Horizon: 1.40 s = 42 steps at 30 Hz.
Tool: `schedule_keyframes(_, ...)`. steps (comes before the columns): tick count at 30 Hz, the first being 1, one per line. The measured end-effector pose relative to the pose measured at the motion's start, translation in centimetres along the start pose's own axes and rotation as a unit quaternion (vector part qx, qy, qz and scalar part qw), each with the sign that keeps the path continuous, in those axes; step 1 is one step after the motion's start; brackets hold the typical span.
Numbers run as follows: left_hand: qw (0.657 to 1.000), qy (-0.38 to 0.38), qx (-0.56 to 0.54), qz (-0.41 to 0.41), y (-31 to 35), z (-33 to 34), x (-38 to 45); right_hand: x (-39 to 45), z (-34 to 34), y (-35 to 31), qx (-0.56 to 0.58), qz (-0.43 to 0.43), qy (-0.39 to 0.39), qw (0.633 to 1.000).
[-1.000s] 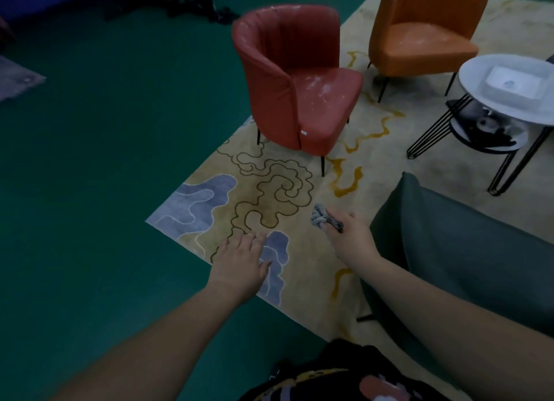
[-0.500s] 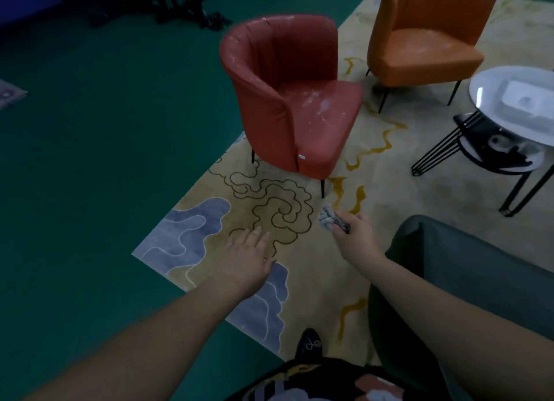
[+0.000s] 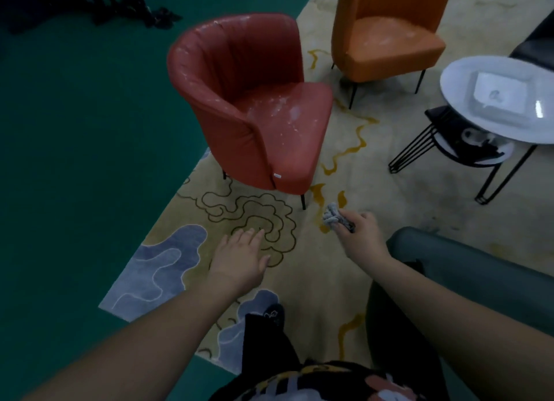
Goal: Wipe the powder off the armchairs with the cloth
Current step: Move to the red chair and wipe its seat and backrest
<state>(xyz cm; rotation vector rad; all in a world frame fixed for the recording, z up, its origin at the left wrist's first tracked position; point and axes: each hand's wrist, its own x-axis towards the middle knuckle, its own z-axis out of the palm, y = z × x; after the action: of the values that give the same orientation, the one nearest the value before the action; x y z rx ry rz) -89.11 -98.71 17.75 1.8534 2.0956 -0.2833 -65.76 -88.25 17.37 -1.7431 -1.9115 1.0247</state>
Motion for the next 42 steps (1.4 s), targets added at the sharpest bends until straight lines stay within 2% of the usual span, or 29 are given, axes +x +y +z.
schedule_keyframes(3,1.0,0.004,0.006,0.025,-1.1,-1.7,4.3,3.4,-0.5,-0.5,-0.009,-0.003,0.024,1.0)
schedule_keyframes(6,0.999,0.0,0.009,0.041,-2.0,-3.7,8.4,6.5,-0.8,-1.4,-0.023,0.031,0.024,0.999)
schedule_keyframes(11,0.998,-0.001,0.01,0.066,-3.0,-6.3,13.8,10.7,-0.9,-2.9,0.021,0.07,0.065,0.995)
schedule_keyframes(21,0.998,-0.012,-0.025,0.055,-2.4,-8.6,25.6,23.3,-2.6,-2.3,0.004,0.081,0.071,0.994)
schedule_keyframes(27,0.999,-0.01,-0.038,0.017,0.7,-10.9,35.9,35.3,-5.6,-1.1,0.006,0.066,0.045,0.997)
schedule_keyframes(34,0.999,-0.009,-0.028,-0.027,3.8,-15.5,46.0,47.5,-10.7,-1.9,-0.021,-0.022,-0.003,1.0)
schedule_keyframes(42,0.993,-0.014,-0.065,-0.099,1.8,-18.0,53.1,58.8,-10.5,-4.7,-0.039,-0.051,-0.046,0.997)
